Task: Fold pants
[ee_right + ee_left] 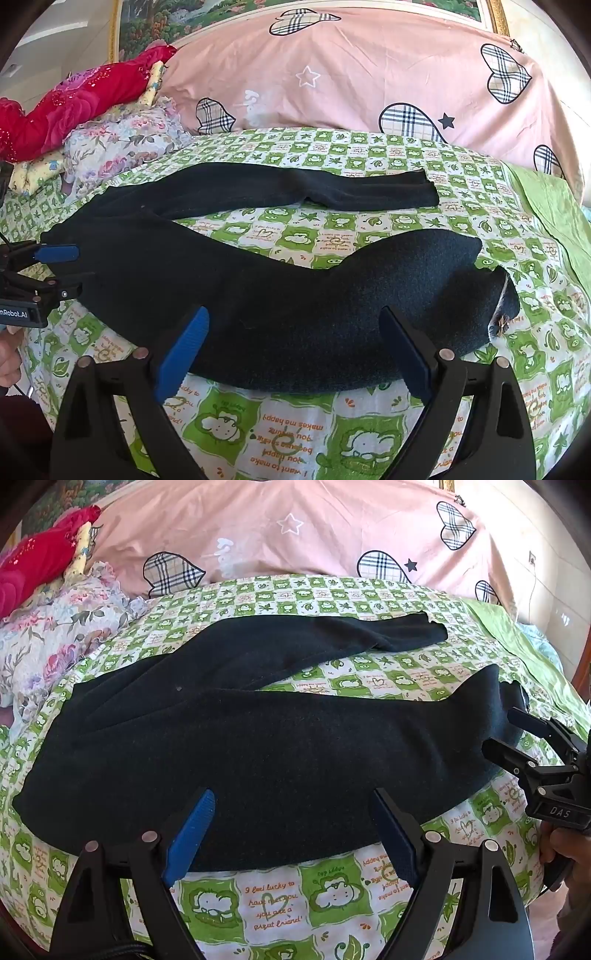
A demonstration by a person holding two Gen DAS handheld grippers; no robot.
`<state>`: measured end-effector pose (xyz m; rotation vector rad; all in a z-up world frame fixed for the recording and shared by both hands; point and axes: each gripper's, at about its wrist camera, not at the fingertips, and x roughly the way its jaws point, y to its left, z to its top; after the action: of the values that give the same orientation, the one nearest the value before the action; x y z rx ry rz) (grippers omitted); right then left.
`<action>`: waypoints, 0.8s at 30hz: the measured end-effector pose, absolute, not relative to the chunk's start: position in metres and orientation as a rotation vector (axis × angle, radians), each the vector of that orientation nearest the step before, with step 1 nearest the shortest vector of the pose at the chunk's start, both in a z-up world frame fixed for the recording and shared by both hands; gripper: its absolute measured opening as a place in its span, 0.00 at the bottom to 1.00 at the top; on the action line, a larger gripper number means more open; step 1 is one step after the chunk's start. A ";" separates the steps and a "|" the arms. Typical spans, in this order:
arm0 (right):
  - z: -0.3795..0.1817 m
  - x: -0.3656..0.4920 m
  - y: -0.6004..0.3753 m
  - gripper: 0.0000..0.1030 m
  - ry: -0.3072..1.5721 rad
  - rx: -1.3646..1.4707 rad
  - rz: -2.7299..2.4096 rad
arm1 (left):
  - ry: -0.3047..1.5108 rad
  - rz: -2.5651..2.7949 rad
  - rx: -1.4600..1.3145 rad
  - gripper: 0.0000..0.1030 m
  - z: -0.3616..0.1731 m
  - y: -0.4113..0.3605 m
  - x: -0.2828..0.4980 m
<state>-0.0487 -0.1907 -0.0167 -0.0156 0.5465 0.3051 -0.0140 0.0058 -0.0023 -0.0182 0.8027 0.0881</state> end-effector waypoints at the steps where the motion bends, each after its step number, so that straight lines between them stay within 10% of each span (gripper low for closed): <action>1: -0.017 -0.049 -0.191 0.91 0.546 -0.016 0.305 | 0.803 0.088 -0.018 0.83 -0.002 0.006 -0.014; 24: -0.017 -0.052 -0.191 0.91 0.546 -0.014 0.305 | 0.810 0.079 -0.022 0.83 -0.005 0.004 -0.014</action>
<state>-0.0515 -0.1908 -0.0167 -0.0142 0.5458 0.3047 -0.0144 0.0041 -0.0048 -0.0216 0.8096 0.0789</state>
